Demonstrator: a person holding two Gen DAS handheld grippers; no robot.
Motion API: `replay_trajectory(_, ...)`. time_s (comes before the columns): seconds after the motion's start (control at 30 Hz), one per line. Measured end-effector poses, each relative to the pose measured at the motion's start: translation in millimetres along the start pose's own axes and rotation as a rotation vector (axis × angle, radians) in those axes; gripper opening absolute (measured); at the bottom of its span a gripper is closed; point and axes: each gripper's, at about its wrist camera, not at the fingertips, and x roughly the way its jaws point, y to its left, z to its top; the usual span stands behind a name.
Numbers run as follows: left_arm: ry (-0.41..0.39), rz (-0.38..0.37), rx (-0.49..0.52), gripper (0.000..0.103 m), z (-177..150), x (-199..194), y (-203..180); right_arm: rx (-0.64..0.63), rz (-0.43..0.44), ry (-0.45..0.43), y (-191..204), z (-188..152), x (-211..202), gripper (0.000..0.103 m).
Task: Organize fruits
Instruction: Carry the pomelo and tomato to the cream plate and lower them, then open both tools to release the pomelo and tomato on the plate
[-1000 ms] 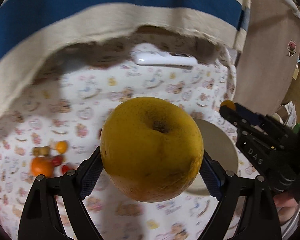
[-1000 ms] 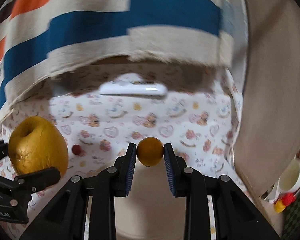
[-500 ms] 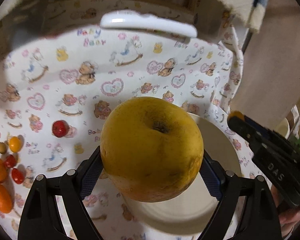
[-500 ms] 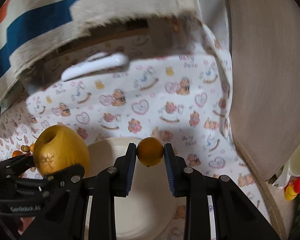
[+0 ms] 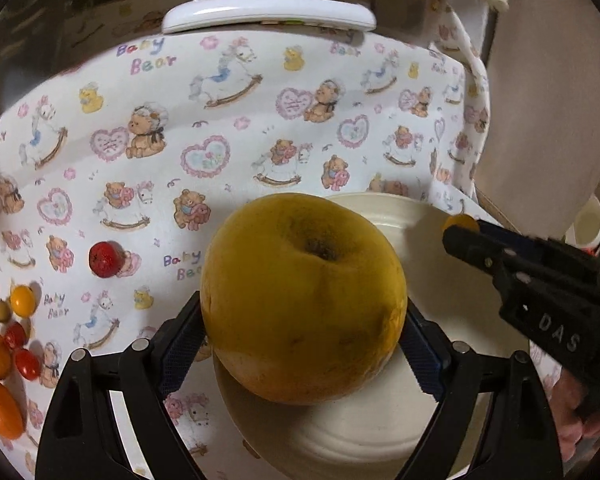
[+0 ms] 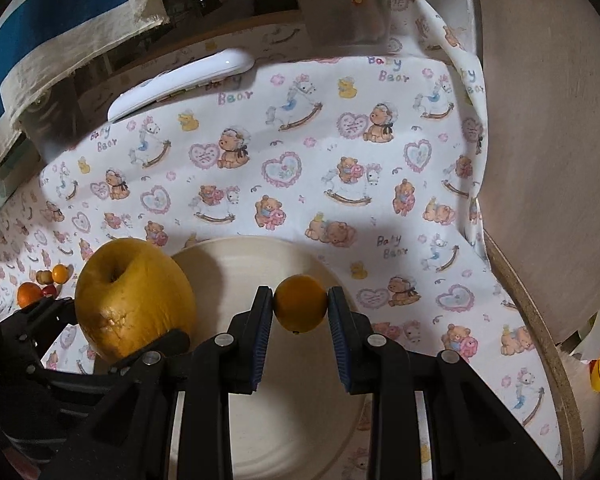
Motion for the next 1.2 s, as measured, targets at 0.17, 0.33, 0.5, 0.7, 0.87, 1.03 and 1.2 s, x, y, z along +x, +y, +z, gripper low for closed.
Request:
replay_trajectory(0.17,-0.013,-0.003,0.006,0.101,-1.3,3.7,-1.4,-0.004,-0.014,0.01,0.0,0.1,3.4,0.03)
replay_trajectory(0.33,0.022,-0.026,-0.043,0.101,-1.1,12.8,9.6,-0.01,-0.02,0.017,1.5,-0.9,4.9,0.03)
replay_trajectory(0.5,0.012,-0.002,-0.028,0.101,-1.9,10.2,5.8,-0.01,-0.029,0.024,1.2,-1.9,8.3,0.03)
replay_trajectory(0.7,0.005,0.0,-0.028,0.101,-2.7,7.4,6.1,-0.009,-0.042,0.026,1.2,-4.0,11.2,0.03)
replay_trajectory(0.87,-0.007,0.008,-0.024,0.101,-3.1,5.0,4.6,-0.01,-0.031,0.009,2.8,-4.1,7.9,0.044)
replay_trajectory(1.03,-0.016,0.013,-0.02,0.101,-4.9,4.1,3.8,-0.018,-0.043,-0.032,4.1,-3.1,0.9,0.056)
replay_trajectory(1.2,-0.087,0.028,-0.011,0.101,-8.4,-8.9,1.0,-0.005,-0.035,-0.068,2.4,-2.2,-6.9,0.057)
